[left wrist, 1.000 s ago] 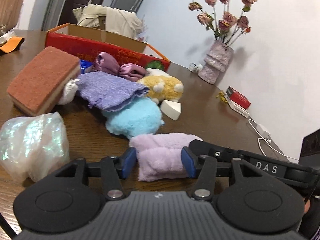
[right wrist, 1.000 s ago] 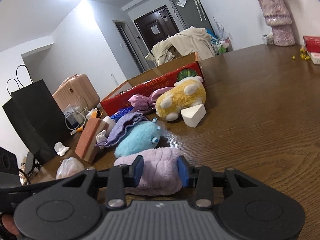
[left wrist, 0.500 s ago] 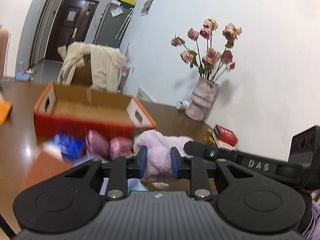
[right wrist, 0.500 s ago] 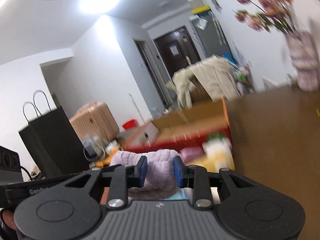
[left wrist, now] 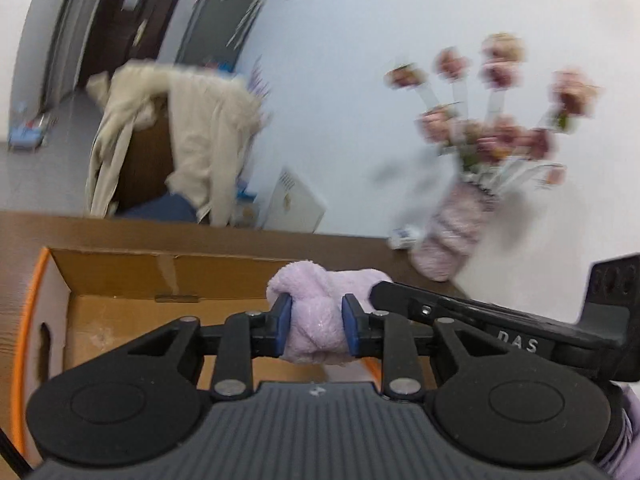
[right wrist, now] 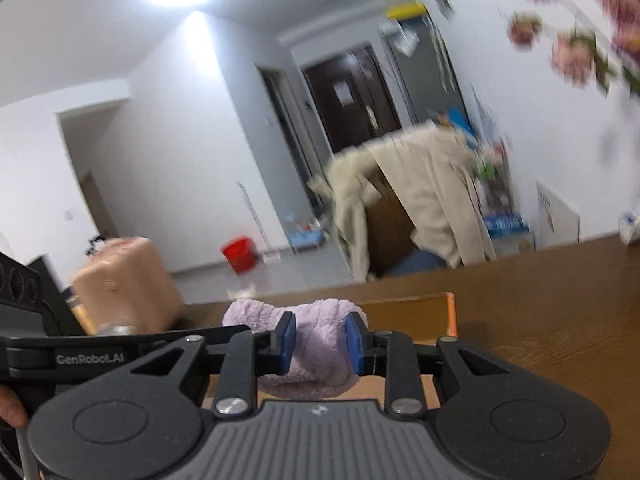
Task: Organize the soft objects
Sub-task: 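Carry the lilac towel into the cardboard box and open the right gripper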
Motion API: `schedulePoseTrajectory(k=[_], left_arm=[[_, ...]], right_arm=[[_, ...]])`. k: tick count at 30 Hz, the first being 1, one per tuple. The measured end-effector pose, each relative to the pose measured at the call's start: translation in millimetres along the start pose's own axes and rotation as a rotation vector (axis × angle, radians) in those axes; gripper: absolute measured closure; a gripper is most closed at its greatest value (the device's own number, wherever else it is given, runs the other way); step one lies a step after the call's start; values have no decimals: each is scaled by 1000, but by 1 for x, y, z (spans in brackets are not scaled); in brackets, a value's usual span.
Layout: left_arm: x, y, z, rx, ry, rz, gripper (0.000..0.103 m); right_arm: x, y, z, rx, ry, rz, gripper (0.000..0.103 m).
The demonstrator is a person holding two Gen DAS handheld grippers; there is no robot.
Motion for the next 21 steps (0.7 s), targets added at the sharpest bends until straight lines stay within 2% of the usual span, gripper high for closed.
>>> schedulePoseTrajectory(k=[2,5,8,10,11,12,13,17,20,21], left_arm=[[-25,42,5,-48,-59,14,76],[-53,87,9,-77,-129,46,77],[-74,116,5,-129,-150,68,77],[-83,122,1,-143,-176,116,71],[-86,119,0,-137,-181,143,63],[-89,116,-1,-134,-178,165,59],[-89,110,-2,-131,-174,175,59],[-80,65,9,-89,-145,168,57],[-60,13,24,-35,-74,209,48],[-53,-6,28,-15,-53,226,43]], right_arm=[[17,38,9,-45,-6,-42,77],[37,94,18,-119,-6,-98,78],[45,135,16,-167,-61,-160,79],[47,153,13,-195,-97,-235,86],[49,159,11,-201,-129,-275,85],[49,161,6,-205,-151,-304,83],[50,163,3,-213,-158,-328,73],[47,142,4,-162,-121,-284,70],[34,111,12,-115,-140,-247,69],[29,100,17,-101,-143,-222,64]])
Point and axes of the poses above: each gripper's, at about its wrist camera, not at the fingertips, and y roughly the way its jaws point, x to its right, z to its top, the point moved 2 cm from there along y, roughly the way its jaws point, and after that the axes turned 5 degrees about y, right-handed, at the moved point
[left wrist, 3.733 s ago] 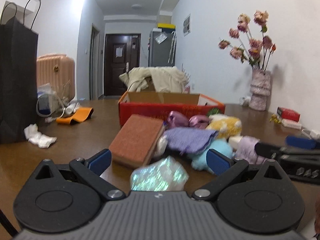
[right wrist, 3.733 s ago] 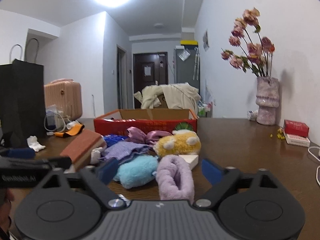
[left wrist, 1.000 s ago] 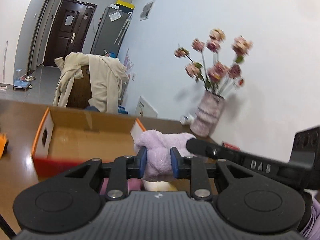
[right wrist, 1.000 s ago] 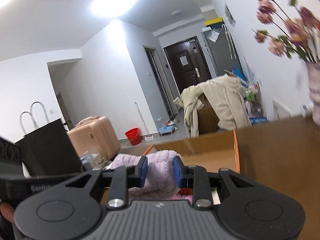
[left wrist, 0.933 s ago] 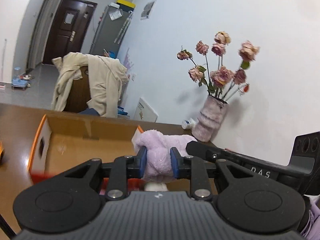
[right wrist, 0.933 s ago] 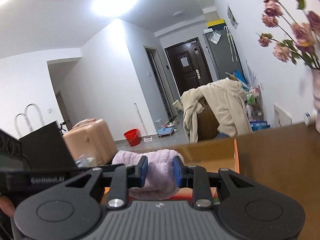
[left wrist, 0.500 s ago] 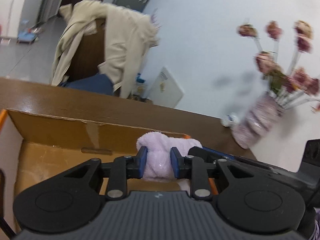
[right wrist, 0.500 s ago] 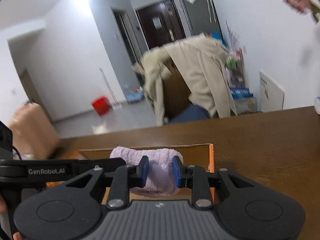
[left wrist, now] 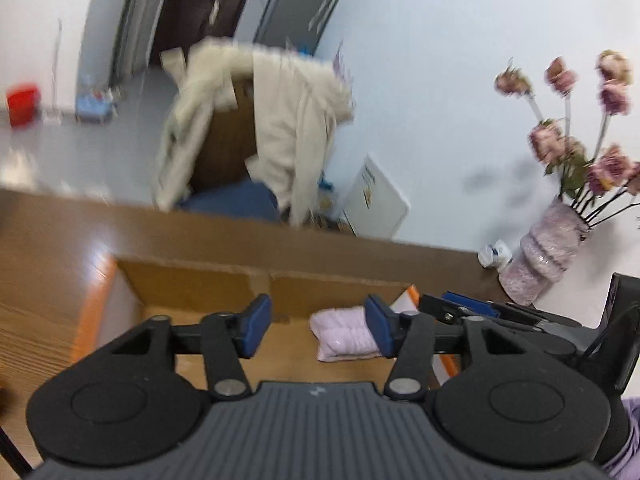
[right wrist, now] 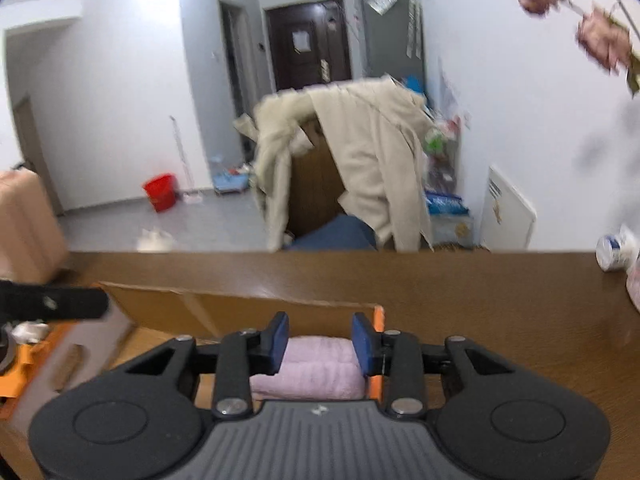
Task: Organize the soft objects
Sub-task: 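Carry the lilac towel into the cardboard box and open the right gripper, then grasp the terracotta sponge block with the right gripper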
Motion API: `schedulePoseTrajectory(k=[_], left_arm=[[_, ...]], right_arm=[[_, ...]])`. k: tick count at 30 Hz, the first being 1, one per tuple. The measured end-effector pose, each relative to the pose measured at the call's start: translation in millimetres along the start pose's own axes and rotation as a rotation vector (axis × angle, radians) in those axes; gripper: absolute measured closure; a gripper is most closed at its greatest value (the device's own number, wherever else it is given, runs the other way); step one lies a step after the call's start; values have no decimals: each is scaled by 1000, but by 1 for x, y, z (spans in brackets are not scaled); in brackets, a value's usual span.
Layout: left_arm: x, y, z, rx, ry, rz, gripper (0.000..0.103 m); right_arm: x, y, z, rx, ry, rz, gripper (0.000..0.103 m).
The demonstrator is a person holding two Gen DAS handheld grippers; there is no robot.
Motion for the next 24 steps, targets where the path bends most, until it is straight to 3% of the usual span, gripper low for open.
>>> schedulePoseTrajectory(k=[3,6,12,17,24], left_arm=[[12,-68,6,70,82,59,35],[19,-129,-3,118,121,161,30],[24,-217,-60,133,115,303,26],[16,-261,-125,134,35,335,23],[2,-278,-216,92,-125,289,22]], right_arm=[[-3,-46,5,65,-6,62,50],[-7,-93,0,125,-29,118,43],[-15,-164,-30,189,-89,211,35],[-25,-207,-61,215,-122,250,27],[-46,-245,-127,160,-153,312,25]])
Point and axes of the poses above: each gripper's, at about its wrist camera, not at the fingertips, and y roughly the way its jaws point, x to its right, z to its top, the point moved 2 cm from there along y, roughly the way its jaws point, and after that the axes turned 5 degrees about y, right-handed, at the moved point
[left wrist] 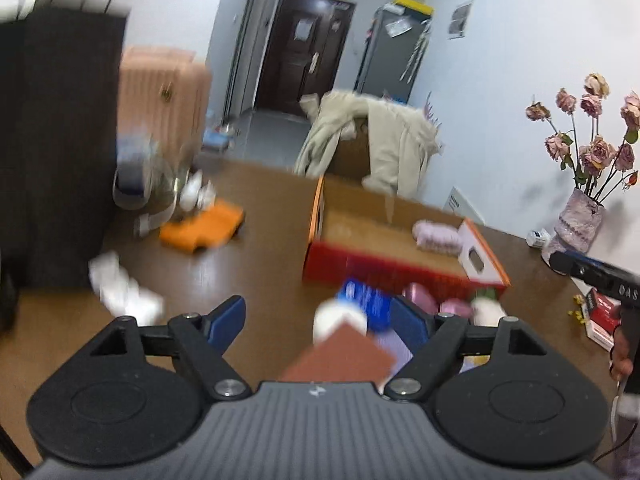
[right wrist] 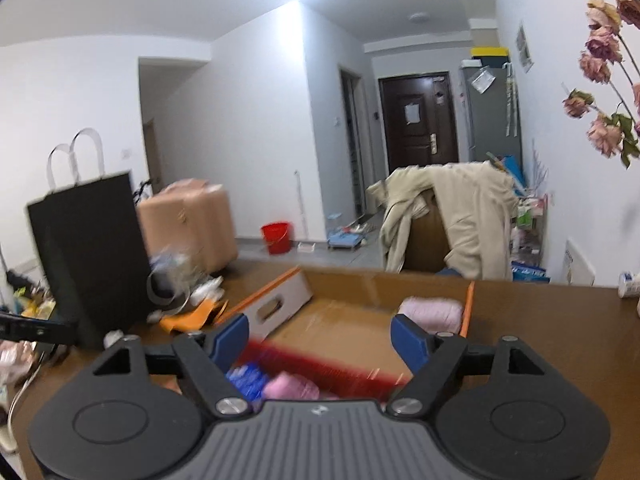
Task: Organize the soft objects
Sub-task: 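Grasp the terracotta sponge block with the right gripper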
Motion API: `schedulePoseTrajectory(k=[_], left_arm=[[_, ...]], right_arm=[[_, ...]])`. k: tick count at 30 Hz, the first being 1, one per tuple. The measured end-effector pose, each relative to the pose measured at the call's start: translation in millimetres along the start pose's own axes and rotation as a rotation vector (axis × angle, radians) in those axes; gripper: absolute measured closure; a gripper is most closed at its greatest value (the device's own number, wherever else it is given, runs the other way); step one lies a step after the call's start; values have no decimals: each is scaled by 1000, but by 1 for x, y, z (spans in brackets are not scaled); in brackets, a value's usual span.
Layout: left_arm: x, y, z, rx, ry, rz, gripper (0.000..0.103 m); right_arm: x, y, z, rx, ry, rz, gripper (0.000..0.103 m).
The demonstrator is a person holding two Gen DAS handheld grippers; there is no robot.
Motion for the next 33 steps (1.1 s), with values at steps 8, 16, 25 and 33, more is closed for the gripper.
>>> schedulePoseTrajectory(k=[8,16,25,33], left_arm=[[-31,30,-71,-100,-136,-137,22],[-39,70,-82,-123,-254,-282,34],[-72,107,-85,-181,-395,-410,61],[-84,103,-48,-150,-371,-451,67]], right_arm=[[-54,-9,-80,-179,33,-34,26],[-106,26,-90,-236,2,-34,32],[-137,122,-78,-346,10,64,65],[-139,111,-70,-277,101,40,72]])
Point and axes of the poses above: each gripper's, at about its wrist camera, not at the fingertips, and y roughly the way its jaws point, x to its right, z to its top, the point moved 2 cm from there along y, roughly the way its jaws point, and after that the axes turned 5 degrees about y, right-handed, at the moved point
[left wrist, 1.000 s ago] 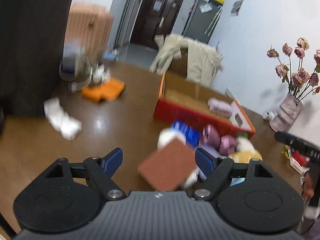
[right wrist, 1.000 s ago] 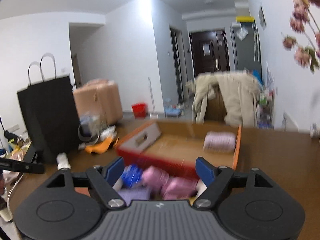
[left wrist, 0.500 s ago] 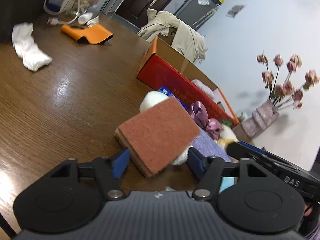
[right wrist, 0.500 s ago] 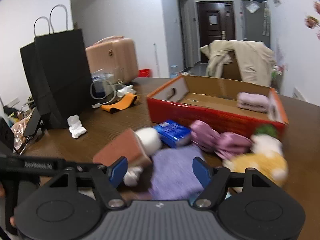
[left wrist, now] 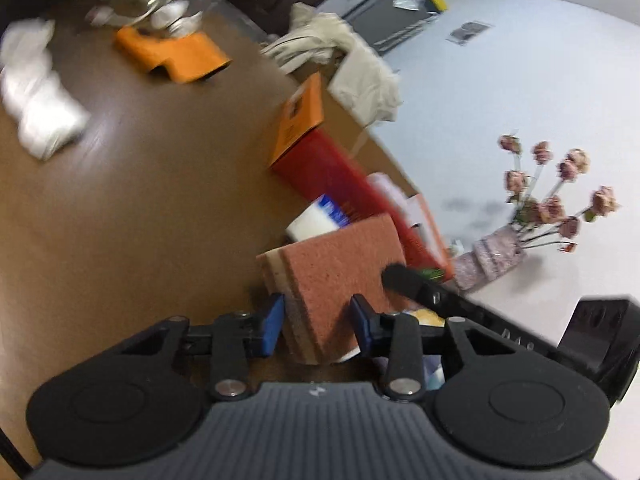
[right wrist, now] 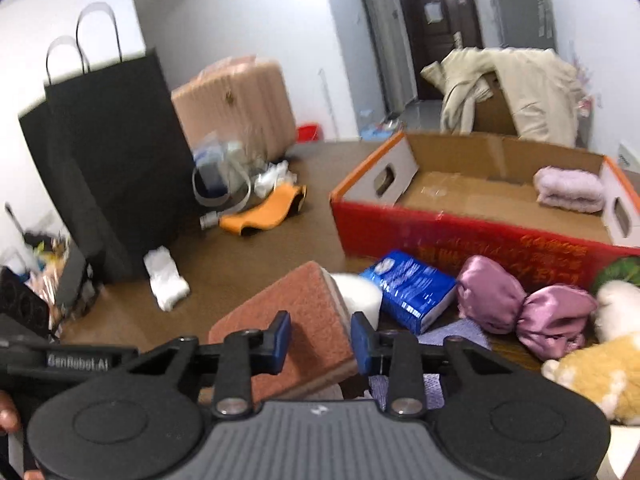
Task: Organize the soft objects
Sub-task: 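Grasp the terracotta sponge block with the right gripper, then lower the sponge block into the box and open the right gripper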
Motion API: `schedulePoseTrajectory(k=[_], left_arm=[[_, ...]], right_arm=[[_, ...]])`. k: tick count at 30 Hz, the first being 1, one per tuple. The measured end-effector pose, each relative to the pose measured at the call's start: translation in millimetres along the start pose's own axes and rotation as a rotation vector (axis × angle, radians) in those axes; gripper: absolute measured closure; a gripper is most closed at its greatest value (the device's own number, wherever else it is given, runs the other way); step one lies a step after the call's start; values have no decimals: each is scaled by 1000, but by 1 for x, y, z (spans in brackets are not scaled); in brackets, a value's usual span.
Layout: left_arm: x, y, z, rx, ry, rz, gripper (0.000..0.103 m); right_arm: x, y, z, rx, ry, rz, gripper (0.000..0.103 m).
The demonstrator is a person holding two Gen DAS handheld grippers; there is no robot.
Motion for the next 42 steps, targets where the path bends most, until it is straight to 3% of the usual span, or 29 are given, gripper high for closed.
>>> schedulePoseTrajectory(k=[5,9,14,18,24,31,35,38,42], left_arm=[[38,-7,28,6,160,-44,70],[60,-6,33,-9,238,-51,71],[73,-3,40,-8,262,-45,71],[81,10,74,5,259,-41,71],[93,76,159,5,267,32,70],[64,194,232,-61,237,193,70],[46,251,243,-119,267,333,70],[44,259,246,-108,299,313,68],[42,247,248,-103,284,303,67]], right_arm=[[13,-45,-6,115,198,8,73],[12,-67,-16,190,246,-19,77],[11,-77,-12,227,260,-36,79],[12,-71,17,235,242,-39,79],[49,-16,106,183,246,-38,79],[127,104,189,19,358,-60,79],[168,177,192,-91,457,-106,82],[177,207,186,-116,440,-178,83],[174,211,183,-96,432,-183,82]])
Point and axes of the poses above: each gripper's, at about its wrist camera, not at the fingertips, and y roughly the way its jaws point, x to its right, z to its top, the point moved 2 cm from there along y, roughly the way its jaws point, and after that the axes turned 5 degrees about y, right-handed, at the moved point
